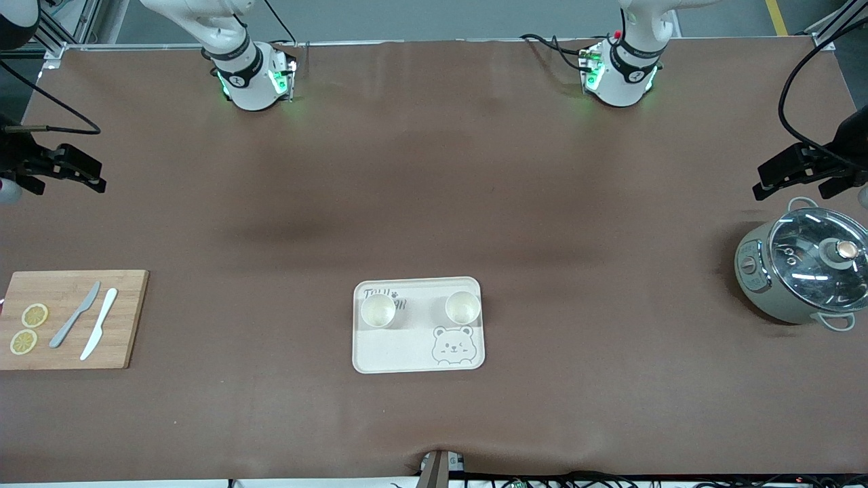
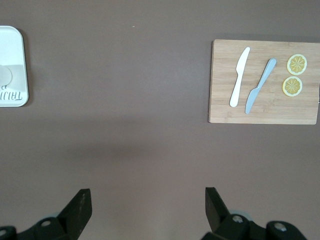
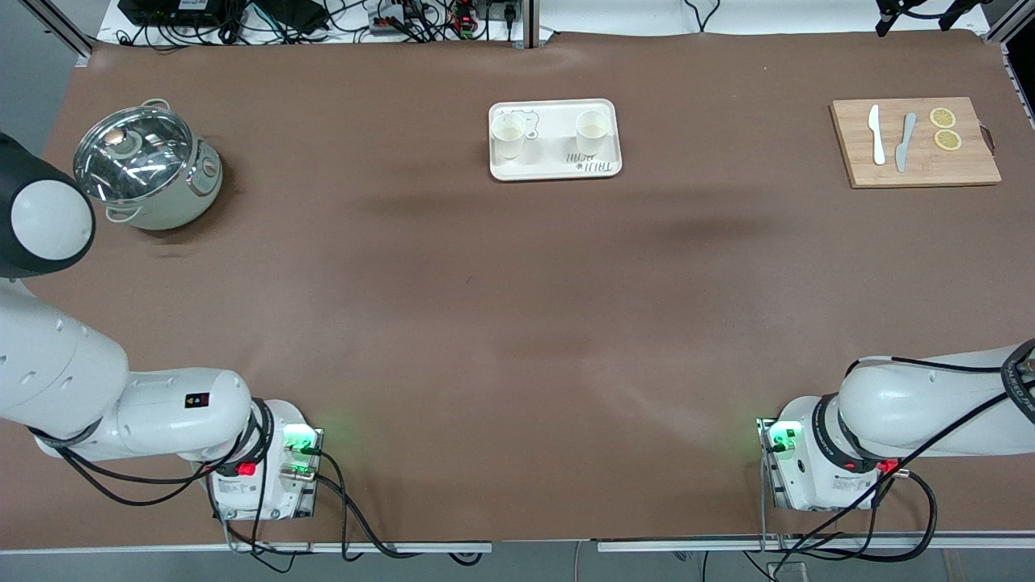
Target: Place white IKEA cup upright on tray with both arms
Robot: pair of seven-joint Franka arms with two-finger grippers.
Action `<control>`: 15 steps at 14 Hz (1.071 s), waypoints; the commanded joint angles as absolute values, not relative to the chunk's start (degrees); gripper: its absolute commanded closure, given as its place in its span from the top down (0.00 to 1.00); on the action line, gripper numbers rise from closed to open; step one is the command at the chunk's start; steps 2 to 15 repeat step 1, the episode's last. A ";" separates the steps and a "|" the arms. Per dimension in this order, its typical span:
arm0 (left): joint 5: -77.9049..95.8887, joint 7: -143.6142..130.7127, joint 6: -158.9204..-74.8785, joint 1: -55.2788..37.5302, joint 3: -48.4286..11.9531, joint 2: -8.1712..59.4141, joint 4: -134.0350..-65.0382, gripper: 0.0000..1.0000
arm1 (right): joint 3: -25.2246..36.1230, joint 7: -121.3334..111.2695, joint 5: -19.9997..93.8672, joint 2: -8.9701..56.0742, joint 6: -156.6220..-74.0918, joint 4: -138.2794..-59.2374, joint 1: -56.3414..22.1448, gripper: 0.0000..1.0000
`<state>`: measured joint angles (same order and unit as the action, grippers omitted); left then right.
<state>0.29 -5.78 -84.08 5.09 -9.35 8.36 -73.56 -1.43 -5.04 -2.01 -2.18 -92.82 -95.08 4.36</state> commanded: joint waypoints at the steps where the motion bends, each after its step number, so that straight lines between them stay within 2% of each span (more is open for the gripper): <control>1: -0.44 -5.54 -83.50 5.19 -9.76 7.82 -73.92 1.00 | -1.93 -5.89 -1.05 -3.69 -93.52 -96.59 5.10 1.00; 15: -0.44 -5.54 -83.50 5.19 -9.76 7.82 -73.92 1.00 | -1.93 -5.89 -1.05 -3.69 -93.52 -96.59 5.10 1.00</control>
